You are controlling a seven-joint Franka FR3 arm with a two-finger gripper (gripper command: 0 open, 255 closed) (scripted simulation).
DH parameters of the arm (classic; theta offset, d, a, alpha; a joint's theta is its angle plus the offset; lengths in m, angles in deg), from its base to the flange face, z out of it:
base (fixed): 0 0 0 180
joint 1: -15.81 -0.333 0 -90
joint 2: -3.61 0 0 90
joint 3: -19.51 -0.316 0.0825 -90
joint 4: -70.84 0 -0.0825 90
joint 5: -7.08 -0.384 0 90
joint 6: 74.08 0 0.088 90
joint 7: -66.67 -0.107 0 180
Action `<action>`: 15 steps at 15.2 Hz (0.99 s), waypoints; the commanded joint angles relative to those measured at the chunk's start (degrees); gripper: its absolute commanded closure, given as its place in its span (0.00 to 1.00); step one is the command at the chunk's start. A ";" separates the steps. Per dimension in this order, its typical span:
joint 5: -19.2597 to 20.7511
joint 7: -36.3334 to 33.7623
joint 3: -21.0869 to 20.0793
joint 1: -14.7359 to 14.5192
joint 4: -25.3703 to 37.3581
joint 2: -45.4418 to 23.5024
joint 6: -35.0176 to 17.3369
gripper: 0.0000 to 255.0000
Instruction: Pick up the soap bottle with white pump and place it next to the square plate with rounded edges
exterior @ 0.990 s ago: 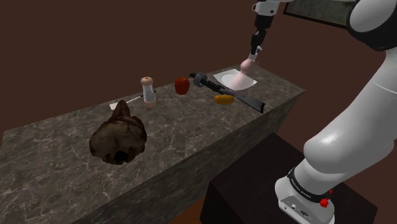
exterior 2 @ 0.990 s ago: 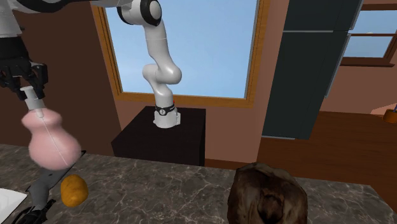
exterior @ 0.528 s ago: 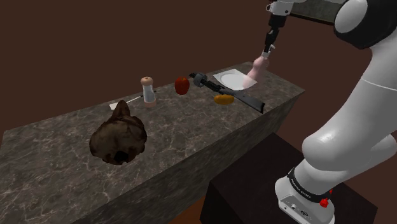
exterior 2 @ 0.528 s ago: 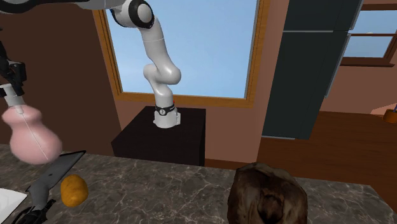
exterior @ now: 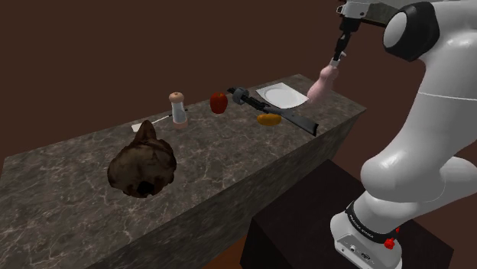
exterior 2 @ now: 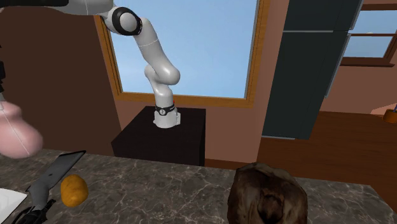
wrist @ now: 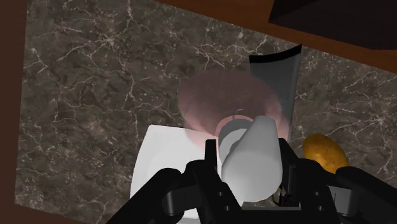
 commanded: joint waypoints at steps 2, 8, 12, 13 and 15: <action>-1.25 3.36 0.80 3.13 8.61 -5.64 2.98 1.00; -3.60 7.67 1.02 9.54 28.78 -18.51 10.26 1.00; -3.20 7.83 1.22 8.57 20.90 -15.78 5.16 1.00; -3.14 7.85 1.25 8.40 19.33 -15.32 4.06 1.00; -3.02 7.90 1.29 8.09 16.50 -14.57 1.99 1.00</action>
